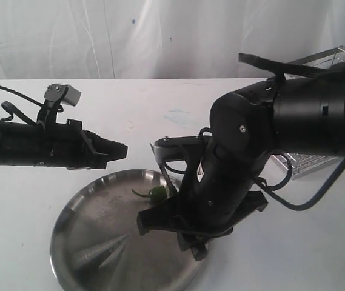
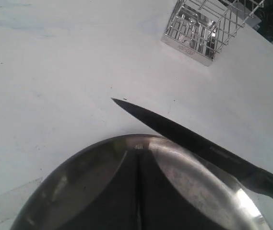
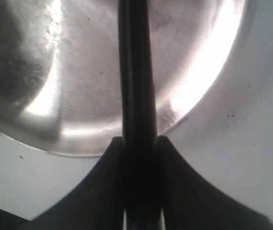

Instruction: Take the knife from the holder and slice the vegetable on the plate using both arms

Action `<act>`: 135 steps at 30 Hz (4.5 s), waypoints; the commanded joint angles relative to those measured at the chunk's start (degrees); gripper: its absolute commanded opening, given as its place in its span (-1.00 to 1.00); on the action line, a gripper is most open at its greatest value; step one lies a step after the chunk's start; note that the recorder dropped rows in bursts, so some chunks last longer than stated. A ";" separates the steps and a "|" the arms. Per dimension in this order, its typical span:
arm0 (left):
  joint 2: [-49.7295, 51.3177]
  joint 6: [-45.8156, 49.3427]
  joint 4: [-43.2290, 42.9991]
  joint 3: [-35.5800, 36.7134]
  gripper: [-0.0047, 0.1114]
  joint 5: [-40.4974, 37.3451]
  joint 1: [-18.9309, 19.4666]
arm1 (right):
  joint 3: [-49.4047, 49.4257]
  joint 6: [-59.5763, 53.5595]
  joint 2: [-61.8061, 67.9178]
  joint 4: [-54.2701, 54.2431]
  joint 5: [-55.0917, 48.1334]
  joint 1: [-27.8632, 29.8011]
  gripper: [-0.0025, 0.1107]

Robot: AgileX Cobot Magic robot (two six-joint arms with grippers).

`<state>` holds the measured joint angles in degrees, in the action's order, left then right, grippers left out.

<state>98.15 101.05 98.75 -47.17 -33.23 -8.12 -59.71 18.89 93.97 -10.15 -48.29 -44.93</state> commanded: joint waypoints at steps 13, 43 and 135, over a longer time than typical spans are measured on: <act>3.46 2.52 1.19 -1.47 -0.92 -4.30 0.02 | -0.20 7.79 6.23 -2.93 11.78 -3.29 -0.96; 9.98 3.71 1.19 -5.19 -0.92 -17.24 0.02 | -0.09 12.87 10.90 0.99 12.30 -3.03 -0.96; 20.18 -13.92 -15.36 -14.50 -0.92 1.45 -7.67 | -0.09 11.70 10.79 0.30 8.06 -3.03 -0.96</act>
<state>118.78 87.29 89.87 -63.51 -34.58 -15.46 -59.71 29.98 105.30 -10.22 -39.45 -48.26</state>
